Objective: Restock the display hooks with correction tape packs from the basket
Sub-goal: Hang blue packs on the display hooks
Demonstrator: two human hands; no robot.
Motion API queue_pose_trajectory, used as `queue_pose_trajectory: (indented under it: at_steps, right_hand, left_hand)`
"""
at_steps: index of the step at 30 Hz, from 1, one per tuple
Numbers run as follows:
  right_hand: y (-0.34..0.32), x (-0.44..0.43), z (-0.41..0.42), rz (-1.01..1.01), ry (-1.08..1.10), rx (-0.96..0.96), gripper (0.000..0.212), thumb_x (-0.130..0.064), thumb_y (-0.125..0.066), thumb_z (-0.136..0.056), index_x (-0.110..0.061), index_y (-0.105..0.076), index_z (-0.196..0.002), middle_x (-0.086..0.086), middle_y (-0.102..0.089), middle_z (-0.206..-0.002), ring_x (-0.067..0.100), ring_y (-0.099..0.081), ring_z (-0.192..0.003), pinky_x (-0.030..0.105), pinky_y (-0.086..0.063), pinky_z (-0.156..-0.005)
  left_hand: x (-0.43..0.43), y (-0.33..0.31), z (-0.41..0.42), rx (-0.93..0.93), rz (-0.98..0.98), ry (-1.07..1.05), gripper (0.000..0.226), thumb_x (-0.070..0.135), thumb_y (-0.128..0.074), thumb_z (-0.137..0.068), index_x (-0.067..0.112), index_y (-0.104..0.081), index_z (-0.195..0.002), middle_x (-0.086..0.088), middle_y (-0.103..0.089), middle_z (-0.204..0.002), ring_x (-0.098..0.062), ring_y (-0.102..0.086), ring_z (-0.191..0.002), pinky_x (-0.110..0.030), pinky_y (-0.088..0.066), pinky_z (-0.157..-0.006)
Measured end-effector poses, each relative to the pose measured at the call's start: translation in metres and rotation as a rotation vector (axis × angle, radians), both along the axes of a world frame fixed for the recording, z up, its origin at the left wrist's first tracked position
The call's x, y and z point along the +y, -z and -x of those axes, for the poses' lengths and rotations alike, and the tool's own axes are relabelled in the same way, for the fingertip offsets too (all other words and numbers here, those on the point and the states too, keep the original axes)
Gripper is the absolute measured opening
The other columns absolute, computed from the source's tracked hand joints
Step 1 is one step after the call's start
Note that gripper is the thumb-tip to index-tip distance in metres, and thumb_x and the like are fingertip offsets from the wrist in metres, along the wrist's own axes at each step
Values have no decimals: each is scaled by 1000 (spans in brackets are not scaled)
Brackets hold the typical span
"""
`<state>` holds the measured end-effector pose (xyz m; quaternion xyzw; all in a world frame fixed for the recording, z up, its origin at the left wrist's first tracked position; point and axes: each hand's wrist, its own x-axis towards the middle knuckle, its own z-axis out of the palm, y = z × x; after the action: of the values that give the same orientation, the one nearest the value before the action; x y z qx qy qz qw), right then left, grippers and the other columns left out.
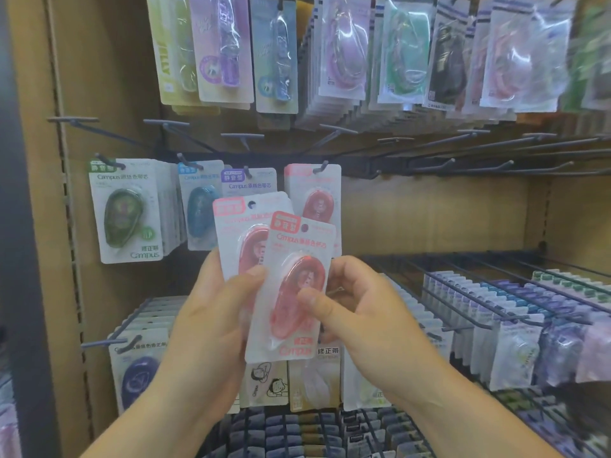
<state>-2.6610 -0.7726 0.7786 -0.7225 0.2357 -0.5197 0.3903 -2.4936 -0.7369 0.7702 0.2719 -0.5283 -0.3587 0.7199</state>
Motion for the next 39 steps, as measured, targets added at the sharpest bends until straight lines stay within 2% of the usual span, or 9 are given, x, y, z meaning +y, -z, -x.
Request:
queue_pose_trajectory:
  at_steps: [4,6,8,12,14,18,24,34,39]
  right_hand:
    - [-2,-2,-2,-75,-22,-103,38,-44,-66,-83,-23,-60,-114,-4,-76,-109,16,-75,-98,41,-64,-76]
    - [-5,-7,1,-78,59,-175,30,-41,-65,-89,-23,-59,-113,-3,-76,-107,15,-75,-98,45,-64,-82]
    - [-12,-14,6,-64,110,-228,19,-34,-62,-98,-23,-58,-113,-3,-76,-106,15,-75,-98,42,-64,-80]
    - [-32,-23,11,11,120,-155,18,-34,-59,-102,-26,-56,-118,-7,-75,-106,16,-76,-92,30,-56,-52]
    - [-42,-25,9,47,142,-107,21,-37,-58,-101,-25,-57,-117,-10,-75,-104,14,-75,-87,27,-51,-46]
    - [-52,-33,3,65,190,-110,21,-41,-58,-101,-26,-59,-116,-12,-75,-103,12,-74,-85,24,-50,-49]
    - [-53,-44,-3,64,251,-116,19,-42,-56,-103,-26,-59,-113,-10,-75,-102,10,-72,-84,22,-50,-51]
    - [-57,-61,-10,11,324,-32,27,-49,-58,-100,-25,-65,-111,-10,-74,-101,10,-72,-85,22,-54,-53]
    - [-57,-78,-13,29,436,74,32,-56,-64,-94,-25,-63,-103,-8,-71,-96,9,-70,-78,16,-49,-48]
  left_hand:
    - [-1,-1,-5,-38,31,-93,35,22,-65,-100,26,-65,-135,-5,-76,-127,-30,-73,-117,-54,-56,-98]
    - [-1,-3,-6,-62,64,-158,42,25,-66,-92,25,-62,-134,1,-76,-125,-21,-73,-117,-40,-60,-94]
    - [-1,-4,-10,-69,78,-208,46,25,-68,-84,27,-62,-129,5,-78,-119,-14,-75,-111,-27,-63,-83]
    - [3,-6,-13,-97,68,-262,52,28,-77,-76,29,-61,-126,4,-79,-114,-15,-76,-107,-38,-61,-86]
    - [5,-7,-13,-95,62,-265,58,31,-79,-71,29,-61,-126,4,-80,-114,-15,-77,-106,-40,-59,-89]
    - [5,-7,-17,-98,66,-256,58,25,-78,-72,28,-61,-127,4,-80,-115,-16,-77,-107,-41,-60,-89]
    - [4,-7,-19,-96,72,-235,57,24,-77,-71,29,-61,-126,4,-80,-112,-16,-78,-103,-24,-63,-77]
    - [0,-10,-23,-81,107,-235,52,17,-73,-78,25,-60,-128,3,-80,-113,-15,-77,-103,-22,-62,-75]
    - [-6,-16,-24,-64,97,-216,56,17,-74,-77,22,-58,-131,1,-81,-111,-17,-78,-102,-23,-62,-72]
